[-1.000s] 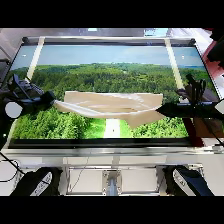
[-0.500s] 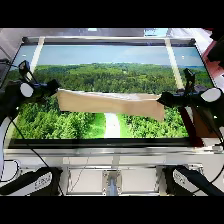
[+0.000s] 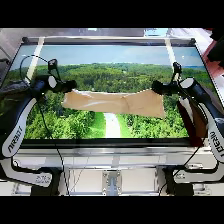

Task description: Fold the shirts.

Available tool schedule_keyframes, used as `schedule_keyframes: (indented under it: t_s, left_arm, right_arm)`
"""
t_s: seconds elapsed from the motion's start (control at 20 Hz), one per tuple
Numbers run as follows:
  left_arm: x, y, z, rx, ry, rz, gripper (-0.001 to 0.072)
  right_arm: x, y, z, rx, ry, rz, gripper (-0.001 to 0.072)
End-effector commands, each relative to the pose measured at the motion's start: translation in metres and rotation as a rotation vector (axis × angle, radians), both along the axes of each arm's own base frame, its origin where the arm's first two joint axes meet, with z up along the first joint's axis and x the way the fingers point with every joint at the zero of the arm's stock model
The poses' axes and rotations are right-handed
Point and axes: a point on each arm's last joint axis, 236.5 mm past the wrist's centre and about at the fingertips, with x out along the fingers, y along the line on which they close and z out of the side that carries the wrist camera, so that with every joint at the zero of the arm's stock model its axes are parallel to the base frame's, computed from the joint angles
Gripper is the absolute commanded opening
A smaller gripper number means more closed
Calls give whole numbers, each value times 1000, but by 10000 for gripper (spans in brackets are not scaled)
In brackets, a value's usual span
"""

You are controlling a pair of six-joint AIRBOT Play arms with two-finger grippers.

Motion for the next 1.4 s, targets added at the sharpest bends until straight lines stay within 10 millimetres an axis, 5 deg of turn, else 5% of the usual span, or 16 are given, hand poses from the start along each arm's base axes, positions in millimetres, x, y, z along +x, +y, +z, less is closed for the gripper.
schedule_keyframes:
  t_s: [0.0,0.3,0.35,0.4,0.45,0.55,0.7,0.8,0.9,1.0,1.1,1.2,1.3,1.35]
  left_arm:
    - [0,-8,-22,31,33,-35,8]
    - [0,-12,-19,3,32,-24,26]
    - [0,-13,-16,-6,27,-22,139]
    - [1,-14,-10,-13,16,-19,376]
    - [2,-14,0,-15,-4,-19,516]
    - [7,-9,32,-22,-79,-10,529]
    - [21,-5,106,-49,-274,8,530]
    - [29,-12,159,-84,-428,7,529]
    - [33,-33,197,-84,-567,-74,529]
    - [28,-74,213,-37,-645,-232,530]
    - [14,-119,214,32,-677,-401,532]
    - [-3,-156,212,45,-682,-507,543]
    - [-16,-182,211,27,-680,-559,671]
    - [-20,-190,211,21,-680,-574,671]
  right_arm:
    - [9,-2,-28,-36,38,12,23]
    - [-33,-14,-65,-137,235,95,26]
    - [-36,-14,-66,-140,247,102,26]
    - [-36,-14,-64,-133,251,96,36]
    - [-36,-13,-60,-128,244,86,109]
    - [-31,-14,-35,-134,184,80,431]
    - [-28,-39,29,-213,42,51,450]
    - [-32,-72,64,-226,-6,-44,524]
    - [-47,-101,58,-156,69,-141,558]
    - [-62,-106,38,-47,168,-128,558]
    - [-66,-96,22,94,211,-67,560]
    - [-58,-98,3,168,222,-69,638]
    - [-56,-103,-22,185,252,-60,638]
    - [-57,-104,-34,188,272,-44,638]
